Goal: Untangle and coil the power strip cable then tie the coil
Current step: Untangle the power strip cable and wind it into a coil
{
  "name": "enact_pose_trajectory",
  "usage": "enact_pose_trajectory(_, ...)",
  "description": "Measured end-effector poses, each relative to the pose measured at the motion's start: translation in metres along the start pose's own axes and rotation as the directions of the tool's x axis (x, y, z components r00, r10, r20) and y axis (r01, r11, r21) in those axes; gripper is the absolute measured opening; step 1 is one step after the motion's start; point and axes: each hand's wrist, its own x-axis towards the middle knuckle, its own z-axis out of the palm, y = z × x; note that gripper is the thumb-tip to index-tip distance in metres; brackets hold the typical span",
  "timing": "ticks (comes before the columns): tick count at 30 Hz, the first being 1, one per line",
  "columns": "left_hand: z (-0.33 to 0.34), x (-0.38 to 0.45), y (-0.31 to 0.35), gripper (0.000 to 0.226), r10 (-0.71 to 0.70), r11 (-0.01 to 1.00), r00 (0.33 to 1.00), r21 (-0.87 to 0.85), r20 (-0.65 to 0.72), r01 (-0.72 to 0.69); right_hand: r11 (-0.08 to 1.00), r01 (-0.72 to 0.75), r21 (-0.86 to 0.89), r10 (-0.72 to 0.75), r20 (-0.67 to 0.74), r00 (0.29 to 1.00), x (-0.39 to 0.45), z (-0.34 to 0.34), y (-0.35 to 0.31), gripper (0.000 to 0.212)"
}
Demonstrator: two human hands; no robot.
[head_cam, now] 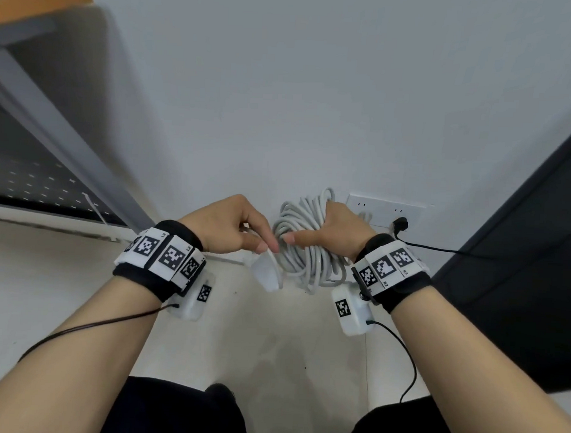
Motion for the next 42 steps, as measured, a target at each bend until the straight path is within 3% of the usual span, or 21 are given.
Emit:
enact_pose_trajectory(5, 0.005, 0.0, 0.0, 0.012, 0.115, 0.964, 0.993, -0.24, -0.028, -0.118, 0.997, 0.034, 0.072, -0.042, 0.102, 0.994, -0.003, 0.01, -0.001, 0.025)
enact_pose_trajectory(8, 0.007, 0.003, 0.0, 0.013, 0.088, 0.946, 0.986, -0.299, -0.14, -0.127, 0.987, 0.016, 0.158, -0.033, 0.106, 0.994, -0.002, 0.009, 0.0, 0.021)
enact_pose_trajectory(15, 0.013, 0.01, 0.003, 0.021, -0.044, 0.946, 0.921, -0.314, -0.386, -0.086, 0.939, 0.021, 0.344, -0.072, 0.135, 0.988, -0.007, 0.004, 0.0, 0.016)
enact_pose_trajectory(20, 0.015, 0.013, 0.001, 0.021, -0.047, 0.962, 0.892, -0.262, -0.45, -0.082, 0.862, -0.067, 0.502, -0.018, 0.164, 0.986, -0.007, 0.005, -0.001, 0.033)
enact_pose_trajectory(22, 0.018, 0.014, -0.001, 0.022, -0.052, 0.963, 0.879, -0.256, -0.475, -0.081, 0.898, -0.031, 0.438, -0.038, 0.147, 0.988, -0.006, 0.004, -0.002, 0.039)
enact_pose_trajectory(25, 0.023, 0.016, -0.003, 0.023, -0.064, 0.961, 0.854, -0.262, -0.516, -0.087, 0.959, 0.06, 0.277, -0.096, 0.117, 0.988, -0.007, 0.005, -0.003, 0.029)
enact_pose_trajectory(28, 0.025, 0.018, -0.005, 0.024, -0.085, 0.949, 0.861, -0.305, -0.502, -0.084, 0.982, 0.072, 0.176, -0.088, 0.081, 0.993, -0.006, 0.006, -0.002, 0.027)
enact_pose_trajectory(31, 0.024, 0.018, -0.014, 0.019, -0.085, 0.936, 0.905, -0.345, -0.417, -0.071, 0.989, 0.055, 0.138, -0.065, 0.071, 0.995, -0.004, 0.005, -0.003, 0.011)
enact_pose_trajectory(36, 0.018, 0.014, -0.052, 0.015, -0.111, 0.966, 0.941, -0.257, -0.32, 0.027, 0.99, 0.027, 0.141, -0.028, 0.004, 1.0, 0.001, -0.001, 0.003, 0.012)
enact_pose_trajectory(42, 0.02, 0.007, -0.104, 0.015, -0.316, 0.937, 0.895, -0.252, -0.316, 0.241, 0.979, 0.041, 0.199, -0.028, -0.069, 0.997, -0.001, -0.013, 0.001, 0.038)
